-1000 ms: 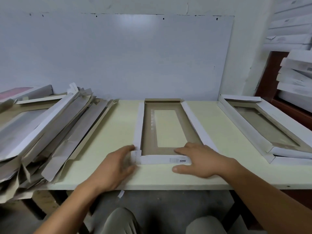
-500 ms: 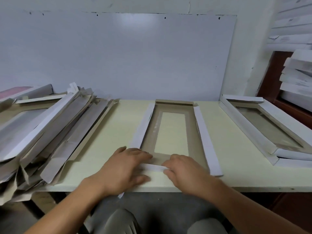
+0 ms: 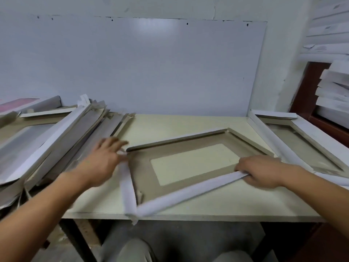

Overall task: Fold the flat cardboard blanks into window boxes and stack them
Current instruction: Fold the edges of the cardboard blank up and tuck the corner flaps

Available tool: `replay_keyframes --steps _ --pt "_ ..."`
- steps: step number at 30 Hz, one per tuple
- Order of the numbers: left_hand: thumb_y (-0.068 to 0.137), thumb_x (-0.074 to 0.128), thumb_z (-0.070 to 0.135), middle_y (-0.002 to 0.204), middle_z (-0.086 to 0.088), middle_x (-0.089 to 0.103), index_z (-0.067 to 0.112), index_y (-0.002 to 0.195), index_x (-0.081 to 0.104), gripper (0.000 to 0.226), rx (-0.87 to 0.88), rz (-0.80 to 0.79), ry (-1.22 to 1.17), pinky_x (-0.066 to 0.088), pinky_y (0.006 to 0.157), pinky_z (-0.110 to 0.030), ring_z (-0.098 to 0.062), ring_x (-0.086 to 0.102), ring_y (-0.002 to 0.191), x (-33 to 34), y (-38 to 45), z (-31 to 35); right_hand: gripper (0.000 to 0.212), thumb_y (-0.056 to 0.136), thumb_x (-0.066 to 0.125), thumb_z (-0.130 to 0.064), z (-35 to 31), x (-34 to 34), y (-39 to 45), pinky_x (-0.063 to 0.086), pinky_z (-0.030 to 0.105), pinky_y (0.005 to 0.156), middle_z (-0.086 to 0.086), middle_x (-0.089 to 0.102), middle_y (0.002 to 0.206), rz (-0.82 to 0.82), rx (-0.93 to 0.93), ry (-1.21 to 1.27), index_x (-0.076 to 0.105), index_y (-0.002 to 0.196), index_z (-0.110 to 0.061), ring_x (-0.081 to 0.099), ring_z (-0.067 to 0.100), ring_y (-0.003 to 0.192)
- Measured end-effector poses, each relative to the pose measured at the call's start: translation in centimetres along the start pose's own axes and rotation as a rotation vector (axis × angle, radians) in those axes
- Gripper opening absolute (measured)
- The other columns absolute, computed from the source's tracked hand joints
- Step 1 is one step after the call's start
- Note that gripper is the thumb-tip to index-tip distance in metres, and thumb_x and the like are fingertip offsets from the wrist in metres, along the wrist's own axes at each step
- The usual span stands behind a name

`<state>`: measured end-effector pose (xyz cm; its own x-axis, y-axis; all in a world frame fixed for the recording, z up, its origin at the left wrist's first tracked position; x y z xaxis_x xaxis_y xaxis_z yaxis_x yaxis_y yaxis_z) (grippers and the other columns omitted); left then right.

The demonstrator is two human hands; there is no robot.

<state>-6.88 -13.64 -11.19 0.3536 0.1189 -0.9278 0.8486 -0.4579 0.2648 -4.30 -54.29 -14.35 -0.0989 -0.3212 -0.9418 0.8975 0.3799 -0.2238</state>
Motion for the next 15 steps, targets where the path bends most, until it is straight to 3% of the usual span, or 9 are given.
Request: replay_keyframes --steps 2,4,5,7,8,10,12,13,15 --pt "0.079 0.049 -0.009 0.153 -0.013 0.037 0.023 0.143 0.049 0.071 -0.208 0.121 -0.079 0.028 0.109 -0.048 -0.035 0.031 0.136 -1.9 0.7 -0.5 0.015 0.093 0.044 -0.043 -1.6 -0.8 0.4 0.046 0.029 0.067 -0.012 0.056 0.086 0.039 -0.044 0.005 0.055 0.091 -0.033 0.051 0.006 0.075" --pt "0.076 0.056 -0.012 0.134 -0.015 0.055 0.010 0.133 0.057 0.062 -0.199 0.419 -0.336 0.040 0.100 -0.040 -0.029 0.048 0.120 -5.3 0.7 2.6 0.020 0.095 0.044 -0.043 -4.7 -1.6 1.0 0.039 0.030 0.063 -0.012 0.050 0.077 0.043 -0.101 0.156 0.047 0.079 -0.033 0.047 0.006 0.071" --pt "0.079 0.059 -0.005 0.122 -0.011 0.061 0.009 0.126 0.062 0.049 -0.119 0.491 -0.481 0.045 0.094 -0.035 -0.022 0.055 0.108 -6.5 0.3 5.1 0.024 0.096 0.046 -0.040 -6.4 -2.0 1.7 0.038 0.032 0.063 -0.012 0.047 0.075 0.051 -0.122 0.233 0.044 0.073 -0.031 0.046 0.010 0.071" --pt "0.086 0.061 0.014 0.109 -0.001 0.066 0.015 0.118 0.065 0.032 0.117 0.413 -0.680 0.051 0.084 -0.035 -0.016 0.060 0.096 -7.5 -0.6 11.0 0.027 0.093 0.050 -0.034 -9.8 -3.2 3.5 0.039 0.035 0.067 -0.004 0.049 0.072 0.090 -0.138 0.361 0.046 0.069 -0.022 0.048 0.020 0.073" --pt "0.087 0.063 0.020 0.113 0.001 0.065 0.019 0.120 0.064 0.033 0.212 0.298 -0.735 0.051 0.085 -0.035 -0.017 0.061 0.101 -7.3 -1.1 14.0 0.028 0.089 0.052 -0.033 -11.4 -3.8 4.6 0.039 0.034 0.067 0.003 0.051 0.072 0.117 -0.131 0.436 0.050 0.069 -0.015 0.048 0.022 0.072" --pt "0.083 0.072 0.032 0.133 0.000 0.055 0.023 0.132 0.056 0.052 0.365 0.047 -0.725 0.047 0.097 -0.036 -0.020 0.051 0.123 -5.6 -1.7 18.7 0.029 0.087 0.058 -0.030 -13.9 -4.5 6.4 0.037 0.030 0.063 0.009 0.052 0.069 0.141 -0.043 0.745 0.055 0.067 -0.010 0.047 0.021 0.067" --pt "0.079 0.072 0.047 0.150 -0.002 0.041 0.025 0.145 0.043 0.075 0.416 -0.121 -0.558 0.035 0.112 -0.036 -0.021 0.035 0.140 -3.2 -2.1 20.9 0.023 0.090 0.061 -0.019 -15.6 -4.6 7.6 0.048 0.027 0.061 0.006 0.059 0.067 0.056 0.072 1.270 0.061 0.069 -0.009 0.056 0.018 0.060" --pt "0.079 0.069 0.051 0.152 -0.003 0.041 0.025 0.145 0.043 0.076 0.413 -0.110 -0.441 0.032 0.114 -0.036 -0.021 0.035 0.141 -2.4 -2.3 21.1 0.020 0.091 0.059 -0.016 -16.2 -4.5 7.8 0.053 0.028 0.061 0.006 0.063 0.070 -0.021 0.090 1.490 0.062 0.073 -0.009 0.061 0.018 0.060" --pt "0.085 0.061 0.048 0.134 0.002 0.059 0.030 0.130 0.057 0.049 0.378 0.006 -0.264 0.039 0.107 -0.033 -0.021 0.054 0.124 -1.7 -2.5 20.2 0.016 0.095 0.056 -0.018 -15.8 -4.3 8.0 0.059 0.030 0.070 0.009 0.072 0.089 -0.102 0.081 1.648 0.066 0.093 -0.005 0.072 0.020 0.074"
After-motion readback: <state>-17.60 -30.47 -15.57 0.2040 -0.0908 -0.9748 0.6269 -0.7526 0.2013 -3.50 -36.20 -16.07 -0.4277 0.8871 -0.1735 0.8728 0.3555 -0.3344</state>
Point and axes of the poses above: each hand's wrist, its own y-axis towards the middle knuckle, its own x-axis out of the palm, z = x × y, the point moved 5 cm from there along y, towards the middle knuckle
